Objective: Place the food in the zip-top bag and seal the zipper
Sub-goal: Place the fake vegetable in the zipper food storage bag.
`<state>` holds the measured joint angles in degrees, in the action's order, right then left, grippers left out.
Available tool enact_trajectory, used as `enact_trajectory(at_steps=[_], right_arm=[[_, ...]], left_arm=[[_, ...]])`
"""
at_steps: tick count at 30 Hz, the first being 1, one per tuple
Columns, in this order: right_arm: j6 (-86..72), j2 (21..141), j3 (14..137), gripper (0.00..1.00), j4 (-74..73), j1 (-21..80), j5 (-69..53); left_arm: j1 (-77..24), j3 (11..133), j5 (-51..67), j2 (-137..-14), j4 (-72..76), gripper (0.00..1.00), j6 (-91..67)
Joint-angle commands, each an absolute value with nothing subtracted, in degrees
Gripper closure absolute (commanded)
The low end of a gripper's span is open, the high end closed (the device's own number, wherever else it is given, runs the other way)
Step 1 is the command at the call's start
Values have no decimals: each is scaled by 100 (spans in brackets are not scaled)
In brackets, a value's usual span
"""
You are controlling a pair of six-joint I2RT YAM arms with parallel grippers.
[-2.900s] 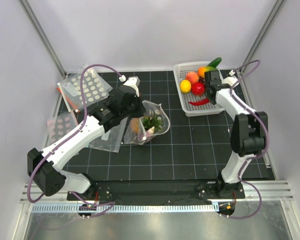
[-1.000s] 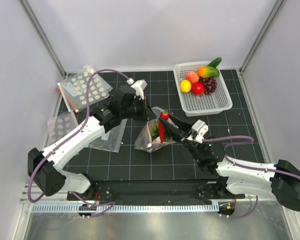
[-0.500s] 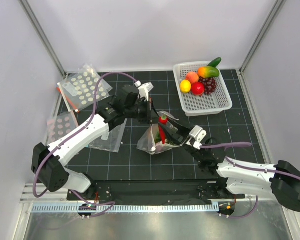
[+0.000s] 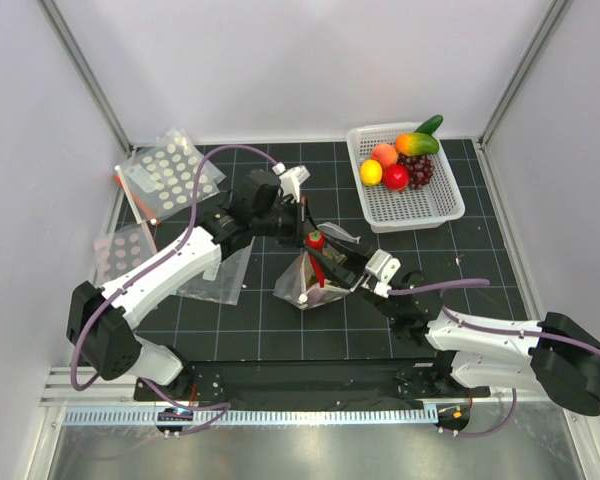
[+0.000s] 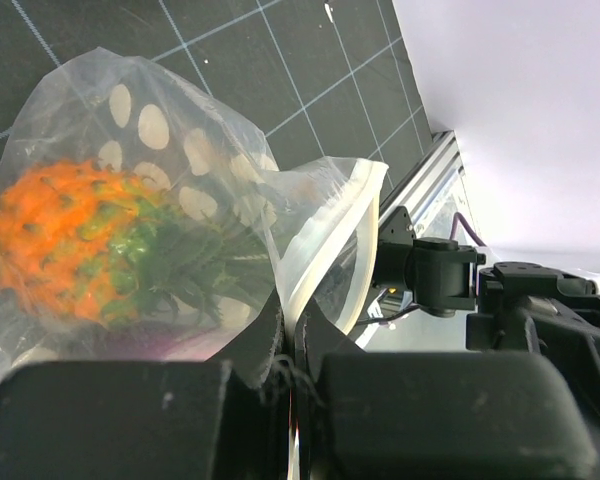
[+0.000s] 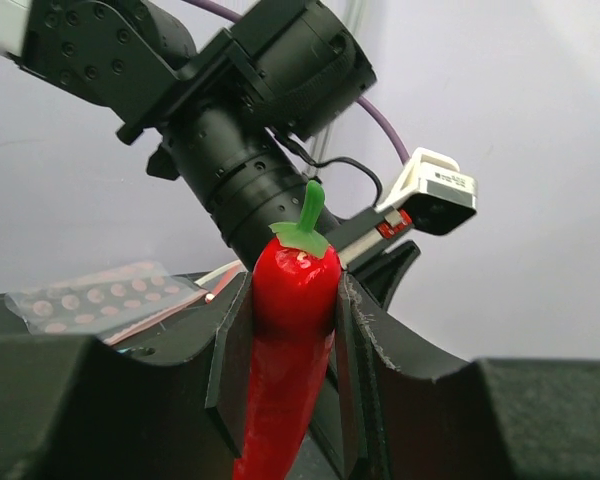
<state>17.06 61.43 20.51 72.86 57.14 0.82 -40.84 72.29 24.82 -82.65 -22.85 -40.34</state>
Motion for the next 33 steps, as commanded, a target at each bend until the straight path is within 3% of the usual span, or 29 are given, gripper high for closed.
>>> enact_trajectory(at_steps=[1,16,25,27,30,33], right_arm=[[2004,6214,2347,99,8895,5722,-351],[1829,6038,2268,99,8895,5722,-694],[1301,6222,2013,98,8903,5722,-1011],[1257,6284,2004,94,8903,5730,-958],[1169,6337,1925,76,8903,5722,-713],[1178,6433,1863,64,8903,5722,-466]], left_arm=[[-4104,7391,2804,-8305,-1951,97,-4122],[-4104,7436,2742,-8350,-2030,99,-4078],[-3903,7058,2365,-7691,-1740,98,-4149],[-3876,7014,2250,-7638,-1758,98,-4140],[-3841,6979,2154,-7585,-1732,98,-4140],[-3823,6935,2083,-7576,-1679,98,-4140]])
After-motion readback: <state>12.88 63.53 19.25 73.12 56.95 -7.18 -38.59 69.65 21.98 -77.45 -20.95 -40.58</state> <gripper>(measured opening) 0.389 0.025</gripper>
